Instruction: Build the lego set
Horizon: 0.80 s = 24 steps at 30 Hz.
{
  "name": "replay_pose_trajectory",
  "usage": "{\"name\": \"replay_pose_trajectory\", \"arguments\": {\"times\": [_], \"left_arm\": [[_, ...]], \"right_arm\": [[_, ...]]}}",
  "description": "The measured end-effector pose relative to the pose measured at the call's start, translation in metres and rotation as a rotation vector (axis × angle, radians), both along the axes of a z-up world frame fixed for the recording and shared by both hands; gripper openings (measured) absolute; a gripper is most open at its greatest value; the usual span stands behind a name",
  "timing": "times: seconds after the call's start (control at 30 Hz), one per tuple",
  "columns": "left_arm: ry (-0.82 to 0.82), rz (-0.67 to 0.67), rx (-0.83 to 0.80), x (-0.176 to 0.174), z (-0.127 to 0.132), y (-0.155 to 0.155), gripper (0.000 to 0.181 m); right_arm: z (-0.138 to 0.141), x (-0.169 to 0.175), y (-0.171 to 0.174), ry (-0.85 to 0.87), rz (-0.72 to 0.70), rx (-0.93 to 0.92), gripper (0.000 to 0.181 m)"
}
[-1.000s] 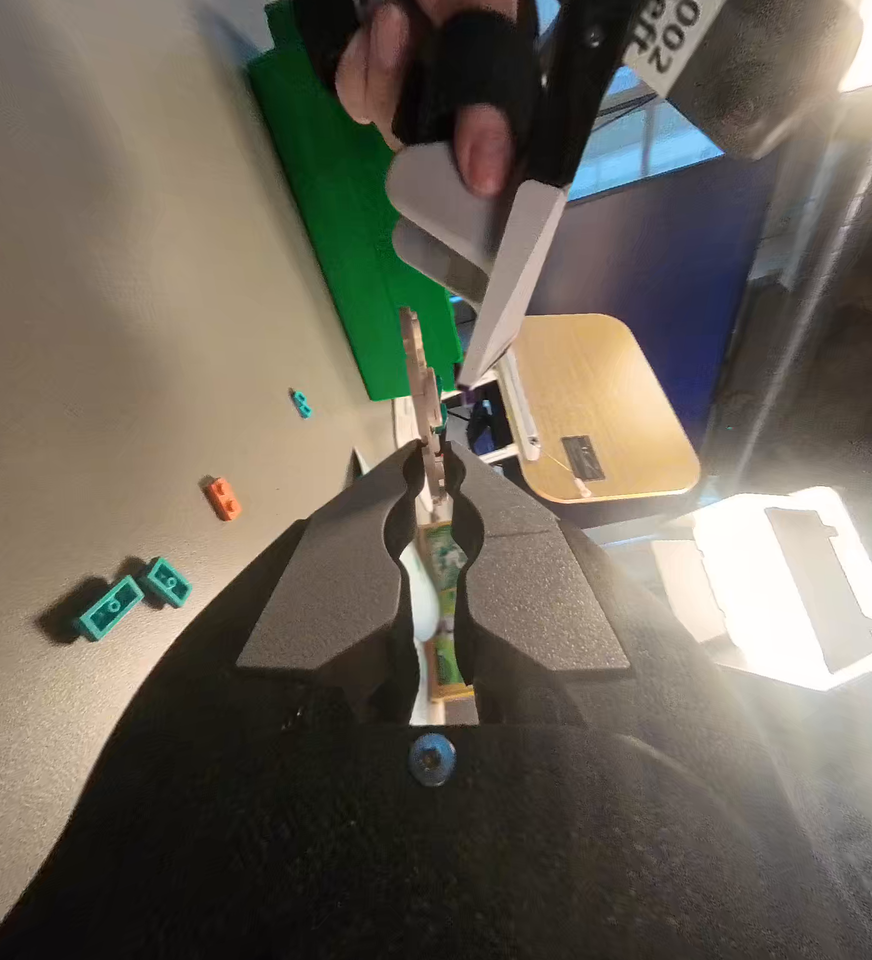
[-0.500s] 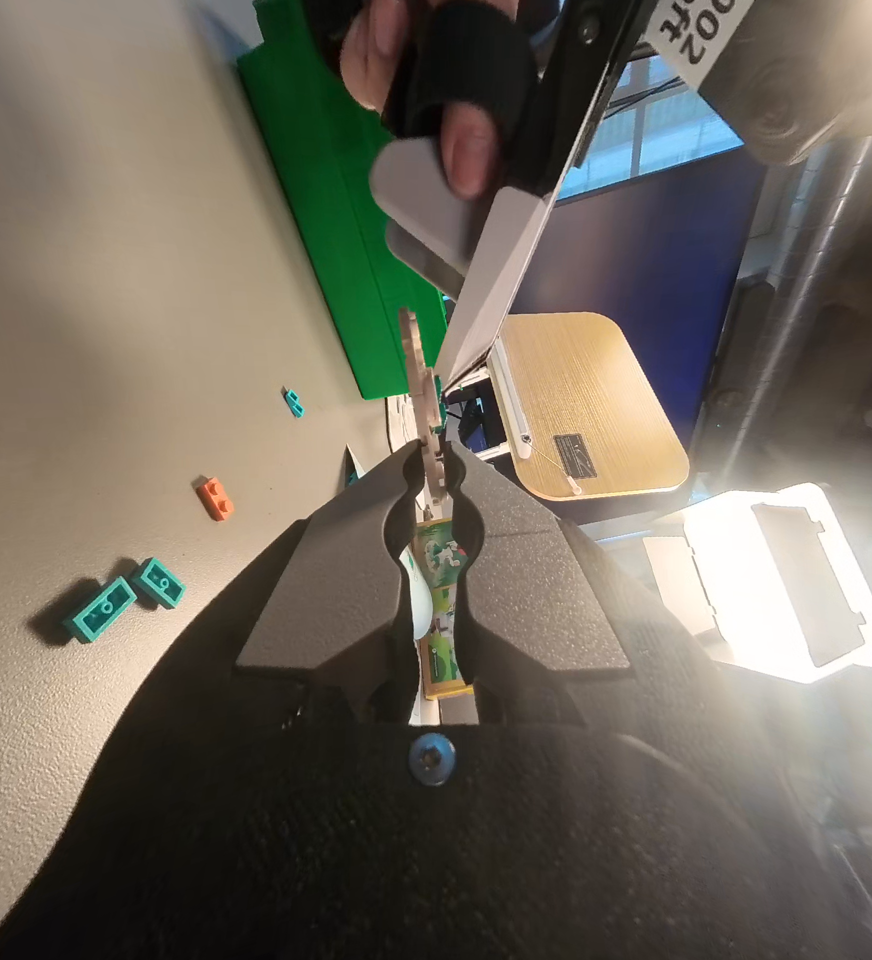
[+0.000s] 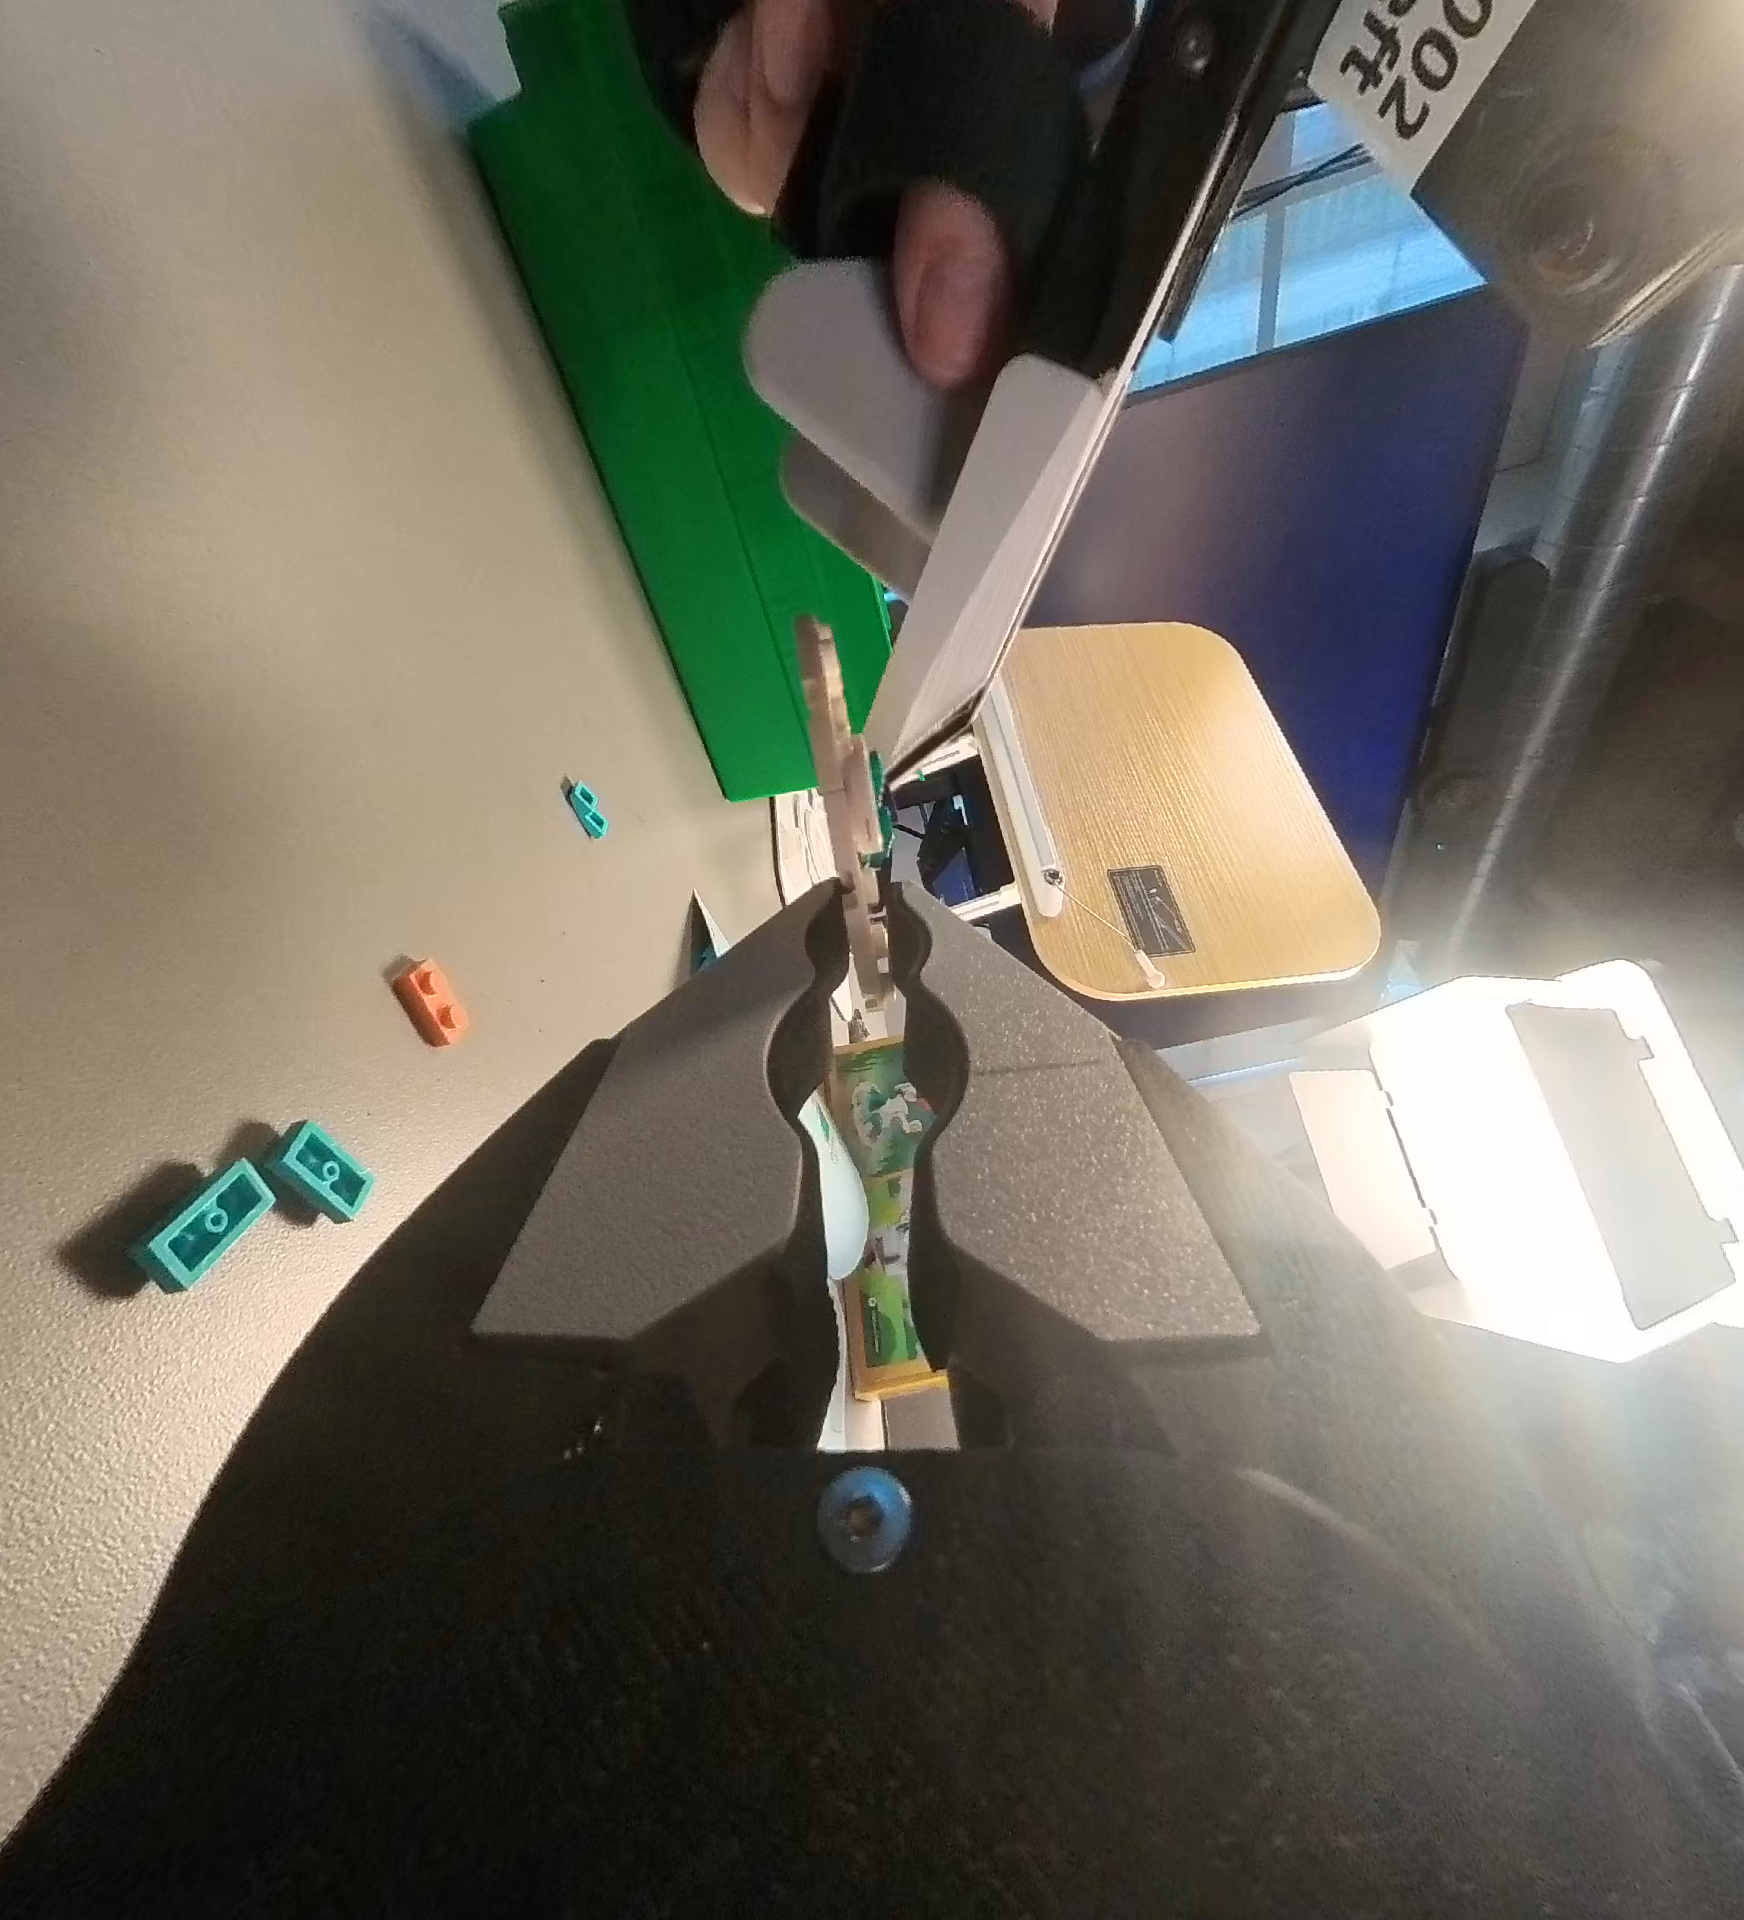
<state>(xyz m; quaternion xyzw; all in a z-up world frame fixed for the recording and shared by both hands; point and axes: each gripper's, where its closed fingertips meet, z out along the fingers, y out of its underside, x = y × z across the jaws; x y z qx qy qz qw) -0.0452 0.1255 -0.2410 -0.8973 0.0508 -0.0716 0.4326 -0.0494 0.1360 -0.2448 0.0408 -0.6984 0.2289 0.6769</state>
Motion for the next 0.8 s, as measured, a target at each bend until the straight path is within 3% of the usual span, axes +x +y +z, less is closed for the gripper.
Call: {"name": "replay_pose_trajectory", "arguments": {"times": [0.13,0.3,0.43,0.53,0.67,0.8], "left_arm": [[0.017,-0.035,0.089,0.003,0.01,-0.003,0.03],[0.159,-0.129,0.253,0.002,0.013,-0.013,0.047],[0.62,-0.153,0.233,-0.014,-0.016,-0.011,0.053],[0.904,-0.184,0.272,-0.013,-0.021,-0.002,0.054],[1.06,-0.221,0.341,-0.004,-0.017,0.007,0.045],[1.098,-0.215,0.335,-0.008,-0.018,0.009,0.037]], "right_arm": [[0.0,-0.001,0.001,-0.011,-0.002,-0.02,0.006],[0.001,-0.004,0.005,-0.032,-0.013,-0.053,0.006],[0.0,-0.004,0.005,-0.042,-0.013,-0.058,0.005],[-0.001,-0.005,0.005,-0.049,-0.015,-0.058,0.005],[-0.001,-0.005,0.005,-0.053,-0.013,-0.063,0.005],[-0.002,-0.004,0.004,-0.055,-0.008,-0.062,0.005]]}}
